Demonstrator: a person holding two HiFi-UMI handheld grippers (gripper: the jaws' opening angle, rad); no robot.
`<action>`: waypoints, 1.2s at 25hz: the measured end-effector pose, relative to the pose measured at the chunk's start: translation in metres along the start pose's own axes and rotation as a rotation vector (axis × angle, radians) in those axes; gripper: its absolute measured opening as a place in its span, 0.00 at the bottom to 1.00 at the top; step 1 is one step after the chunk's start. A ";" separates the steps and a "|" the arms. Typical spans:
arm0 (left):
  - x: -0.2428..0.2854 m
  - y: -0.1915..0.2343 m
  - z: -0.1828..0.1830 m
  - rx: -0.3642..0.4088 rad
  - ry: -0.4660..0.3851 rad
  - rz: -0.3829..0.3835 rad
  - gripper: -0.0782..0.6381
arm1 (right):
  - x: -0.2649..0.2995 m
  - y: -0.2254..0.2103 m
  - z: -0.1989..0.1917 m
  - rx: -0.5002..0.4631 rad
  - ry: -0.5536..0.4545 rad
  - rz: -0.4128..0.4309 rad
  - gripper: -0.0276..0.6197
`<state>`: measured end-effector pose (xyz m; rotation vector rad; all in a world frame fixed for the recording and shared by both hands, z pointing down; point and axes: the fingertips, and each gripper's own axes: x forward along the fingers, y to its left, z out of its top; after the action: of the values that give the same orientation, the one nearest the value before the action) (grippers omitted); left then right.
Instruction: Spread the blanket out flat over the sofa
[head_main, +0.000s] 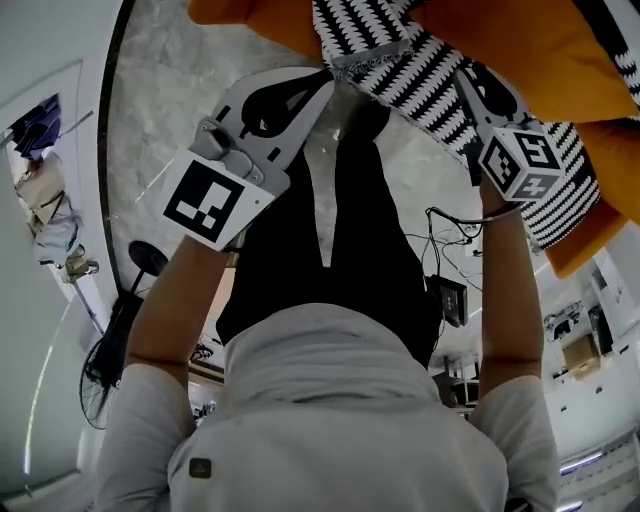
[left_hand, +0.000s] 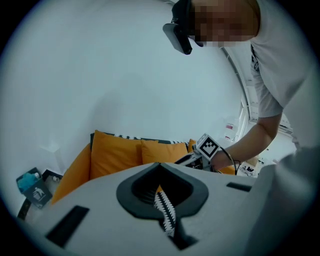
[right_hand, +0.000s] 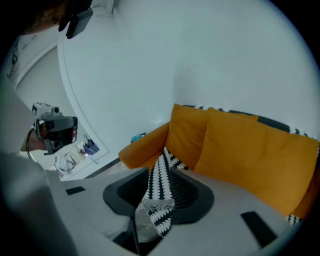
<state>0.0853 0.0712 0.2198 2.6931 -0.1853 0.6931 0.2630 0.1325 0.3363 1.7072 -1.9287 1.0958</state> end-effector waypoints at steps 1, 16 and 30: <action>0.006 0.007 -0.009 -0.003 0.003 -0.004 0.12 | 0.018 -0.005 -0.012 -0.007 0.023 -0.002 0.27; 0.086 0.068 -0.152 -0.103 0.126 -0.057 0.12 | 0.225 -0.092 -0.178 0.078 0.243 -0.033 0.27; 0.082 0.085 -0.188 -0.189 0.154 -0.045 0.12 | 0.255 -0.077 -0.202 0.015 0.307 -0.022 0.26</action>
<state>0.0560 0.0584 0.4390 2.4462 -0.1427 0.8218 0.2328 0.1064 0.6685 1.4633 -1.7105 1.2824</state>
